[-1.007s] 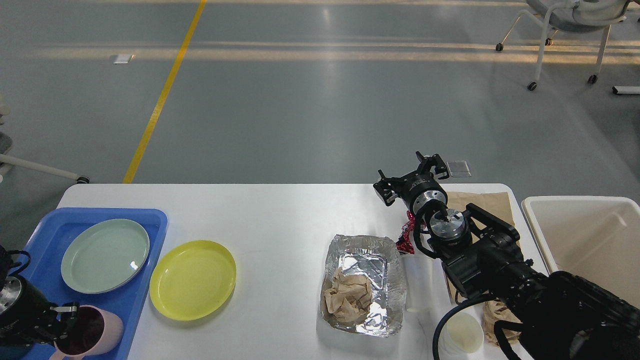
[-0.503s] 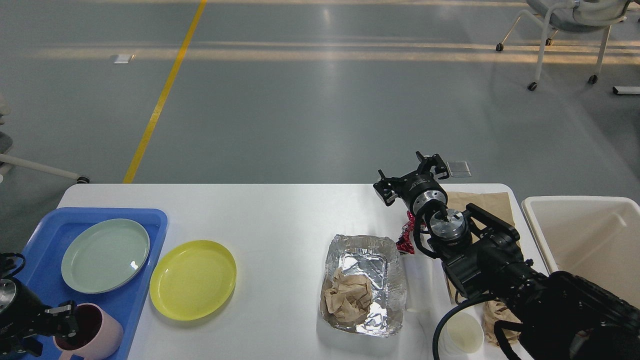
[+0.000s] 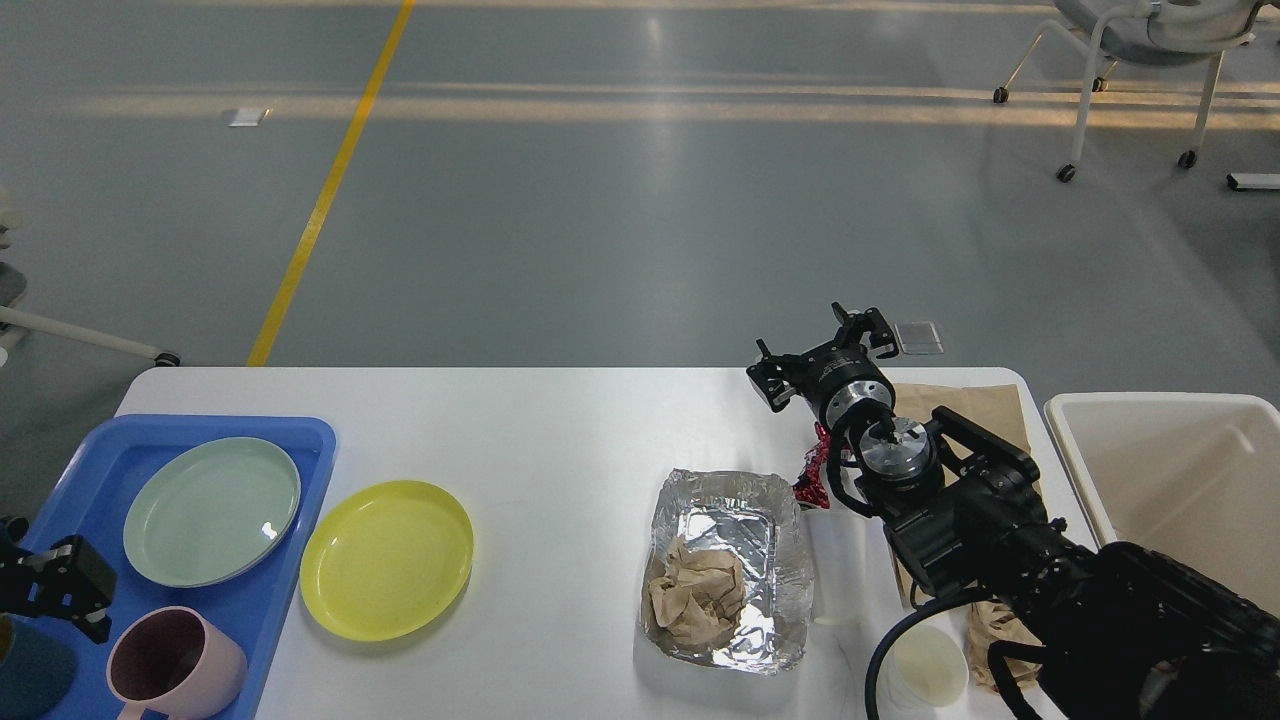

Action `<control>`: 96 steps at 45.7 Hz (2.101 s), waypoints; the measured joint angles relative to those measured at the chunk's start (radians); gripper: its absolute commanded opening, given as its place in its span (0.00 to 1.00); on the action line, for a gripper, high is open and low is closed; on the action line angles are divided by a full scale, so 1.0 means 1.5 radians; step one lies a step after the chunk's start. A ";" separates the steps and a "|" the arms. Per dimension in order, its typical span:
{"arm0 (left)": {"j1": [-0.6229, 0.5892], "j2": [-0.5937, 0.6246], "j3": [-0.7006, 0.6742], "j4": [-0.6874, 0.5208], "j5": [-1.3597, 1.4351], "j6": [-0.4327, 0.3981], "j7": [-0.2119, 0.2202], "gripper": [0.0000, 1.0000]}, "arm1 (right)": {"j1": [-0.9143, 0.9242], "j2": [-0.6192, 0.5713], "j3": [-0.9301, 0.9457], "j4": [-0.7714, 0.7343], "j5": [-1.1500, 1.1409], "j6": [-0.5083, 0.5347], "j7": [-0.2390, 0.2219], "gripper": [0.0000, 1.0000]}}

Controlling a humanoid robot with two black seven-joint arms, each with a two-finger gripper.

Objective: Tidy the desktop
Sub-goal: 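Open the left gripper and release the mauve cup, then raise the left gripper up and over the pale green plate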

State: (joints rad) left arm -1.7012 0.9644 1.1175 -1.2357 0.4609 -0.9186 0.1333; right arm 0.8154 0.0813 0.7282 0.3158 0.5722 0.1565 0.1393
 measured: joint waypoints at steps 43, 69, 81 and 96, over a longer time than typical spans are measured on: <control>-0.600 -0.358 0.268 -0.203 -0.119 -0.028 -0.231 0.83 | 0.000 0.000 0.000 0.000 0.000 0.000 0.000 1.00; -0.697 -0.403 0.263 -0.246 -0.119 -0.028 -0.234 0.78 | 0.000 0.000 0.000 0.000 0.000 0.000 0.000 1.00; -0.695 -0.409 0.260 -0.283 -0.119 -0.028 -0.232 0.76 | 0.000 0.000 0.000 0.000 0.000 0.000 0.000 1.00; -0.672 -0.418 0.259 -0.290 -0.117 -0.022 -0.229 0.69 | 0.000 0.000 0.000 -0.001 0.000 0.000 0.000 1.00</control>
State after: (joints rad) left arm -2.7092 0.3377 1.5064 -1.6712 0.2851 -0.9511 -0.2103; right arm 0.8149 0.0812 0.7283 0.3146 0.5722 0.1565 0.1388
